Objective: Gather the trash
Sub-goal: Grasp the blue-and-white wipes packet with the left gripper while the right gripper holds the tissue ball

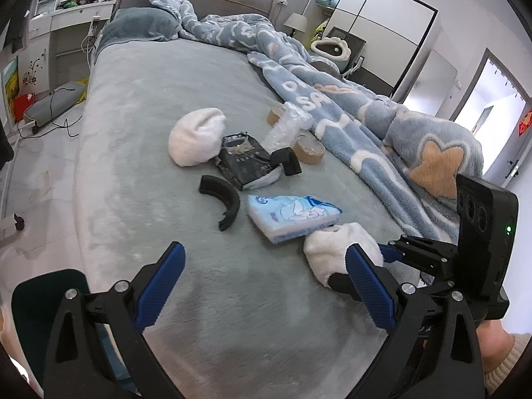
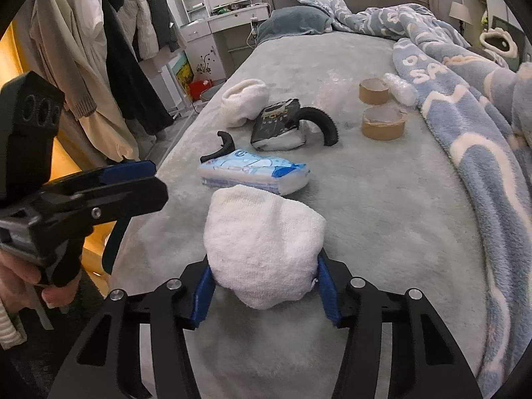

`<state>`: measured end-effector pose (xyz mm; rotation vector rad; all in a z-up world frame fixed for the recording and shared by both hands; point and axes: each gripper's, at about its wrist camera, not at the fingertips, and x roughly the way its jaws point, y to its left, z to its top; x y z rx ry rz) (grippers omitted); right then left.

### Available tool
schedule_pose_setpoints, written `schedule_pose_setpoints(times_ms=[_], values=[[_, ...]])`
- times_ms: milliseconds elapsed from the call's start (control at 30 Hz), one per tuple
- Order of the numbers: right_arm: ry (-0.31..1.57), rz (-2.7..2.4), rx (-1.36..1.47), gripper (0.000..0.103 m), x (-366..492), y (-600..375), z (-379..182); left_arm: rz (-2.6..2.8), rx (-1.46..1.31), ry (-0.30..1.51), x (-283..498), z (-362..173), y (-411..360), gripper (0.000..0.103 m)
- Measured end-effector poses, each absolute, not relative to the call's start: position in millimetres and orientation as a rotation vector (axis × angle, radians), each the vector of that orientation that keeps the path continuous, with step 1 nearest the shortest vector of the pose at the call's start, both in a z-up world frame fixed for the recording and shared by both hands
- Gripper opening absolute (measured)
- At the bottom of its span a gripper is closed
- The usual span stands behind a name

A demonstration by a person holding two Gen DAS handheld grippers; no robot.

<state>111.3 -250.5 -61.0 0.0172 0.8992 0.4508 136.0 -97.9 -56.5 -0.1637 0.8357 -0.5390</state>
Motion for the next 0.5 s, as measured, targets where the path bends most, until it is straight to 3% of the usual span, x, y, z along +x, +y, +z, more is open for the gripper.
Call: schedule_pose_setpoints(times_ms=[500], values=[[0.779,0.348,0.174,0.054,100,-325,-38,-0.564,-0.147,0.854,140,-64,-136,0.098]])
